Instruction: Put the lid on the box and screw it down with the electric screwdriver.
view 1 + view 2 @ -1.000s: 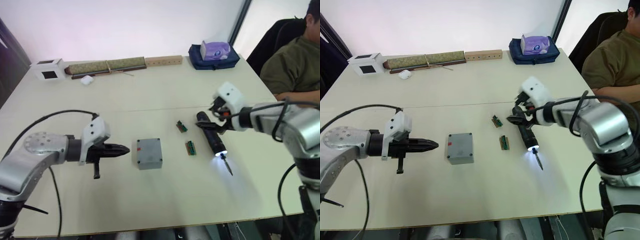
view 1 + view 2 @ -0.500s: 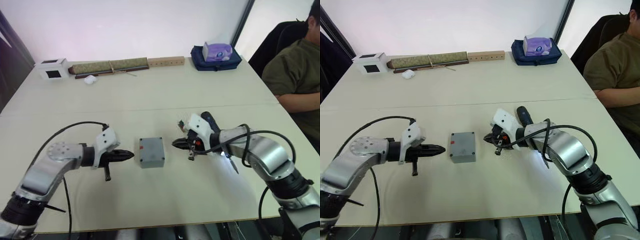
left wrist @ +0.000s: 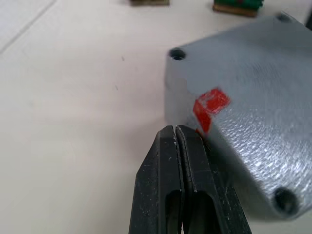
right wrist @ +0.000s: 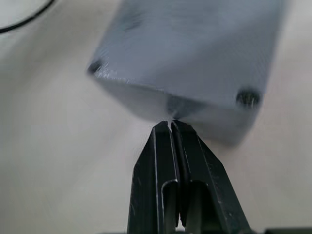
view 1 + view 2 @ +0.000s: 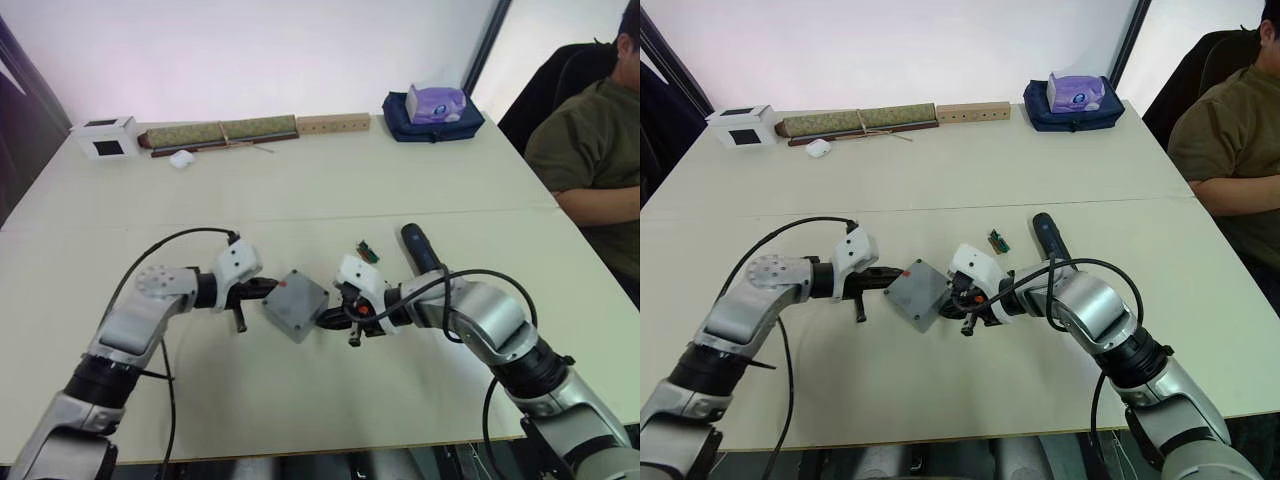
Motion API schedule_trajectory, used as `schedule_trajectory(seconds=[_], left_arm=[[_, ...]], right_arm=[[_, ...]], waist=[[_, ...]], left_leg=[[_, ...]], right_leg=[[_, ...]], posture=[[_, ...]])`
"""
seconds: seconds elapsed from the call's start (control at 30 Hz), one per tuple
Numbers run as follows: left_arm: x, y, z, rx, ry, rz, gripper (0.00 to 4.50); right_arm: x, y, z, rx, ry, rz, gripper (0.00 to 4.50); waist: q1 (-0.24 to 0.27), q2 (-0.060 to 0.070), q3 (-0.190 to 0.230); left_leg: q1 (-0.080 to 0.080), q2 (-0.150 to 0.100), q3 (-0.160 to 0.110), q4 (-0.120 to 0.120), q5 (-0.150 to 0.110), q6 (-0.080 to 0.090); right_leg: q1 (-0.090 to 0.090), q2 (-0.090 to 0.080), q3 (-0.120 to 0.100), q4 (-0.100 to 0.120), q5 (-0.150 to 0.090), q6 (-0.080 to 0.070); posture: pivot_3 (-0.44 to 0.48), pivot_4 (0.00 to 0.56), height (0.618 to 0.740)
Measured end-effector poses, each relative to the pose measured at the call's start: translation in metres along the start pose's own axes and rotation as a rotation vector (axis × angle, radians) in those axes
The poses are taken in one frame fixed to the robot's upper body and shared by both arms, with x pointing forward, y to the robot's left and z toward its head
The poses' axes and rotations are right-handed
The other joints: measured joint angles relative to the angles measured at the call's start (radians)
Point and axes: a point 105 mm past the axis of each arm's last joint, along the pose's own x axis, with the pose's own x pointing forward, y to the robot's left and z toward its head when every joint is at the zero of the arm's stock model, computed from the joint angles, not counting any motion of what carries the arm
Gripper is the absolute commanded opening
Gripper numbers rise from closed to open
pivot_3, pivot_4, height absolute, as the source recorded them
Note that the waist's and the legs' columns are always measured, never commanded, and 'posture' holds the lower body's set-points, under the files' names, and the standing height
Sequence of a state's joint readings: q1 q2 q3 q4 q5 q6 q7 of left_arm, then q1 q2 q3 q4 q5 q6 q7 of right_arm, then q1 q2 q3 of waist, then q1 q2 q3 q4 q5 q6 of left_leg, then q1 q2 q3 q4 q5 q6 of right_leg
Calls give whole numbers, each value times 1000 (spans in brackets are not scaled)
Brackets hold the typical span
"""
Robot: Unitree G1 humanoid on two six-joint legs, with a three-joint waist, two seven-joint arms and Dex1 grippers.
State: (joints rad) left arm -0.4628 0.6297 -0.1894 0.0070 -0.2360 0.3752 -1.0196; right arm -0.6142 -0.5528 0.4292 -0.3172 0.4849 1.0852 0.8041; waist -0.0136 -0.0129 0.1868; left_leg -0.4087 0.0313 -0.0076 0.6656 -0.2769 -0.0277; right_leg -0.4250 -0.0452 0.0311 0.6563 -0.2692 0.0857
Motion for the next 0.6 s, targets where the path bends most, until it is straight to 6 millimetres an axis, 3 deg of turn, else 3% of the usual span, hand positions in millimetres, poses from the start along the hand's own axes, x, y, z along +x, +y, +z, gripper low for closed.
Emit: schedule_trajectory(seconds=[0.23, 0.37, 0.47, 0.6], left_arm=[[1, 6, -10, 38, 48, -6, 0], [-25, 7, -31, 45, 150, -9, 0], [-46, -6, -42, 25, 196, -56, 0], [-47, -24, -41, -3, 191, -127, 0]], right_arm=[[-12, -11, 2, -37, 24, -62, 44], [-34, -30, -5, -84, 81, -175, 44], [-40, -46, 3, -69, 15, -246, 44], [-28, -51, 10, -54, -55, -246, 44]], waist=[[-4, 0, 0], [-5, 0, 0], [-10, 0, 0], [-1, -1, -1]], left_leg=[[0, 0, 0, 0, 0, 0], [0, 0, 0, 0, 0, 0], [1, 1, 0, -1, 0, 0], [0, 0, 0, 0, 0, 0]], right_leg=[[0, 0, 0, 1, 0, 0], [0, 0, 0, 1, 0, 0], [0, 1, 0, 1, 0, 0], [0, 0, 0, 2, 0, 0]], posture=[[0, 150, 740], [0, 150, 740], [0, 150, 740], [0, 150, 740]])
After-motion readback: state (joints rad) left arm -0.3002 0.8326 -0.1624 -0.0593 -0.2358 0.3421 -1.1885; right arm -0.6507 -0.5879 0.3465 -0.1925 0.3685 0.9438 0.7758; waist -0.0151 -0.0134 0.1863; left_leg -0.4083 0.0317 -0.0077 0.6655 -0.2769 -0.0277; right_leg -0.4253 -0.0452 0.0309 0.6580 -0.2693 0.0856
